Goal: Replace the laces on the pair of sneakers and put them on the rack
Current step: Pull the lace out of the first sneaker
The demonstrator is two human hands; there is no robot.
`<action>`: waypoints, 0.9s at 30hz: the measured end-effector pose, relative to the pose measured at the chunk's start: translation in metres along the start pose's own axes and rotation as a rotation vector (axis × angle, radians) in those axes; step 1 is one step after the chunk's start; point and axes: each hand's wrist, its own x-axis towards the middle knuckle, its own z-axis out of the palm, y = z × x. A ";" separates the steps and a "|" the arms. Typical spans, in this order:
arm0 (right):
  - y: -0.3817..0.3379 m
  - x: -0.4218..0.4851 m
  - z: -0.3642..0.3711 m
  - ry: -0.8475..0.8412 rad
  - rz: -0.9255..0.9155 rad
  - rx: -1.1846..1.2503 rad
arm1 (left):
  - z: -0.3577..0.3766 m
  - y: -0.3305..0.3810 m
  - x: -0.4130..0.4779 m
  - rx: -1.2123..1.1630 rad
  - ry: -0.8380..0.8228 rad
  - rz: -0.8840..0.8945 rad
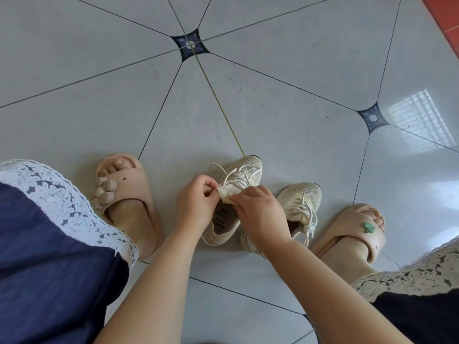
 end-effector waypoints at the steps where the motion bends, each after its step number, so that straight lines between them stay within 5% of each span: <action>1: -0.002 -0.001 0.001 -0.003 -0.018 -0.046 | -0.001 -0.001 0.001 -0.015 0.006 -0.026; 5: 0.000 0.000 0.005 0.012 -0.054 -0.082 | -0.003 -0.005 -0.001 -0.063 0.015 -0.059; 10: 0.013 -0.008 0.003 0.031 -0.017 -0.039 | -0.013 -0.006 0.006 0.028 -0.249 0.068; 14: 0.012 -0.012 0.006 0.030 -0.029 -0.020 | -0.016 -0.007 0.004 0.020 -0.248 0.049; 27: -0.026 -0.034 0.031 -0.359 -0.051 0.051 | -0.013 -0.004 -0.003 0.080 -0.214 -0.004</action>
